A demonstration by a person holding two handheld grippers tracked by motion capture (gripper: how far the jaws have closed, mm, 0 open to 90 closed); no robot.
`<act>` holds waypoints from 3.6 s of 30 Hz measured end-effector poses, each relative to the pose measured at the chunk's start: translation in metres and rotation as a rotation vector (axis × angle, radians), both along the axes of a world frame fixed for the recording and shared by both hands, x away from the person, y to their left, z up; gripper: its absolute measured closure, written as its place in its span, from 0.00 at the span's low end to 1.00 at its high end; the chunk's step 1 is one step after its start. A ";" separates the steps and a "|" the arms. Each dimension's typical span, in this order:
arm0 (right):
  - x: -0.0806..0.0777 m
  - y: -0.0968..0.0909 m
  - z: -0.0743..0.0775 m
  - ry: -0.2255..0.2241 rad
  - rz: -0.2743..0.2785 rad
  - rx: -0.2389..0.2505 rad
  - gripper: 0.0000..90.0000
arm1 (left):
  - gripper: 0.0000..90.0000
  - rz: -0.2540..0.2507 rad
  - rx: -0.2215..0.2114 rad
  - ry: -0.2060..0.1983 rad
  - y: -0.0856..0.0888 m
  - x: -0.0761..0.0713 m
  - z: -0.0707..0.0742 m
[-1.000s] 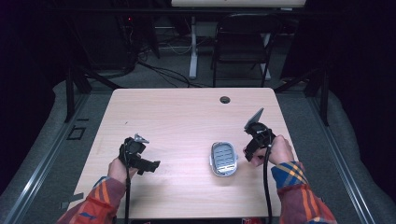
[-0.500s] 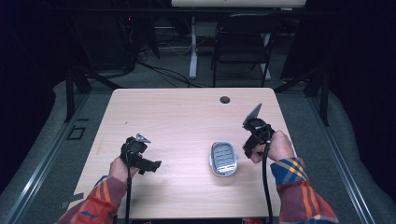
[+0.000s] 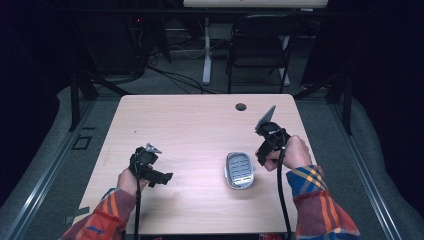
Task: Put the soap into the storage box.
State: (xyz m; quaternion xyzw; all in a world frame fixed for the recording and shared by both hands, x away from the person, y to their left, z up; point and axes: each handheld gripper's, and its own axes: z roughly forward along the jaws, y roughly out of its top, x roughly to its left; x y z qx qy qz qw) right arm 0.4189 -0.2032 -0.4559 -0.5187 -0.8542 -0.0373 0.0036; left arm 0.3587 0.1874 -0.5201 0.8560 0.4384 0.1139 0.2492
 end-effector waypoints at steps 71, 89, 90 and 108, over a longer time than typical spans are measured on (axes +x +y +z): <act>0.009 0.070 -0.026 0.078 0.067 -0.072 0.41 | 0.00 -0.028 0.001 -0.011 -0.002 -0.004 0.001; 0.012 0.084 -0.040 0.096 0.019 -0.082 0.40 | 0.00 -0.028 0.002 -0.009 -0.003 -0.003 0.001; 0.012 0.084 -0.040 0.096 0.019 -0.082 0.40 | 0.00 -0.028 0.002 -0.009 -0.003 -0.003 0.001; 0.005 0.050 -0.013 -0.001 0.018 0.028 0.50 | 0.00 -0.028 0.000 -0.008 -0.003 -0.003 0.001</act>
